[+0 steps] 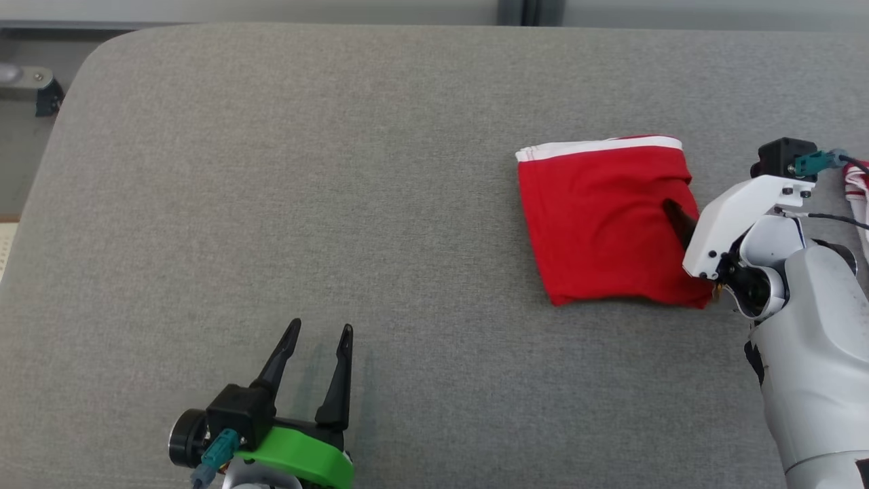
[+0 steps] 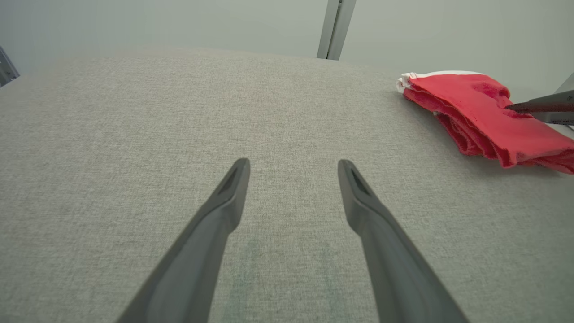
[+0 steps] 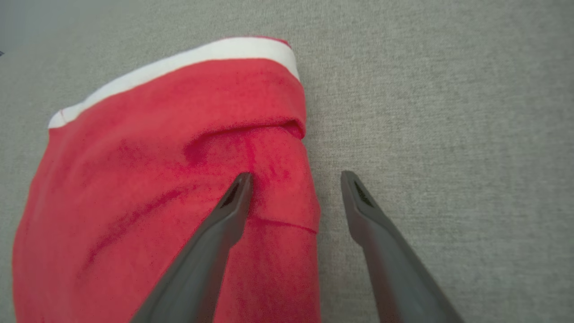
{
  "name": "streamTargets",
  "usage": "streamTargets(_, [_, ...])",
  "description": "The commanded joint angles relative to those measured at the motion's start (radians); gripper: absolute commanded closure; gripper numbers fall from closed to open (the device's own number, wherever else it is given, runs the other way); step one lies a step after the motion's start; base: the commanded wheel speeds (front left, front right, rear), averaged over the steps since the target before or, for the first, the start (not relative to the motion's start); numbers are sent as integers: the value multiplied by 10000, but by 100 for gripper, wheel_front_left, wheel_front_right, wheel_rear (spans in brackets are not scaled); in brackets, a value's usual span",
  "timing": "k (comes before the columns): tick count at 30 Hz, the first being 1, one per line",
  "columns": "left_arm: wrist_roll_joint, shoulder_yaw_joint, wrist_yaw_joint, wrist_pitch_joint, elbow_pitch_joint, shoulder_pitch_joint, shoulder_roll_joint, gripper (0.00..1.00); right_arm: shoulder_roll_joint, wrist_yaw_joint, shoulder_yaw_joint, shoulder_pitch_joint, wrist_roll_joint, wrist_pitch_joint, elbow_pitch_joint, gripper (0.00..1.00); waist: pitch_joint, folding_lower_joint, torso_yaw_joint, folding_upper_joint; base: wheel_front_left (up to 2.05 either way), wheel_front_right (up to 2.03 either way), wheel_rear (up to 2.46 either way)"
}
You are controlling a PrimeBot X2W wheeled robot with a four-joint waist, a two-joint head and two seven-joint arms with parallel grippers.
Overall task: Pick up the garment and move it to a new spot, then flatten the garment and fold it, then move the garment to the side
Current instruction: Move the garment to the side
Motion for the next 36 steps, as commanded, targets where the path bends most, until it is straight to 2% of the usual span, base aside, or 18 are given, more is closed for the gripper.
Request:
streamTargets(1, [13, 31, -22, -32, 21, -226, 26, 0, 39, -2, -255, -227, -112, 27, 248, 0, 589, 0, 607, 0, 0, 0, 0])
streamTargets(5, [48, 226, 37, -32, 53, -302, 25, 0, 432, 0, -511, -259, -128, 266, 861, 0, 548, 0, 569, 0, 0, 0, 0])
streamTargets(6, [77, 310, 51, -32, 43, -301, 26, 0, 527, 0, -548, -253, 23, 177, 895, 78, 510, 0, 503, 0, 0, 0, 0])
streamTargets(7, [98, 358, 62, -32, 27, -285, 26, 0, 575, 0, -562, -250, 131, 147, 901, 100, 475, 0, 434, 0, 0, 0, 0])
streamTargets(11, [206, 603, 93, -32, -99, -91, 25, 0, 698, 0, -447, -276, 824, -170, 474, 100, 281, 0, -171, 0, 0, 0, 0])
streamTargets(15, [312, 744, 67, -32, -235, 105, 26, 0, 555, -2, 69, -22, 1265, -205, -194, 100, 136, 0, -1163, 0, 0, 0, 0])
streamTargets(20, [520, 717, -36, -30, -401, 95, 28, 0, -76, -6, 337, 145, 1429, -50, -1161, 100, 236, 0, -2446, 0, 0, 0, 0])
streamTargets(24, [647, 568, -128, -32, -451, -223, 29, 0, -634, -6, 18, -120, 1302, 305, -1794, 100, 562, 0, -3005, 0, 0, 0, 0])
streamTargets(29, [594, 349, -202, -32, -435, -557, 31, 0, -1071, -5, -500, -577, 631, 722, -2027, 100, 911, 0, -3060, 0, 0, 0, 0])
streamTargets(36, [339, 174, -232, -32, -283, -706, 32, 0, -1915, -5, -1411, -1449, -947, 1457, -1710, 100, 1164, 0, -2392, 0, 0, 0, 0])
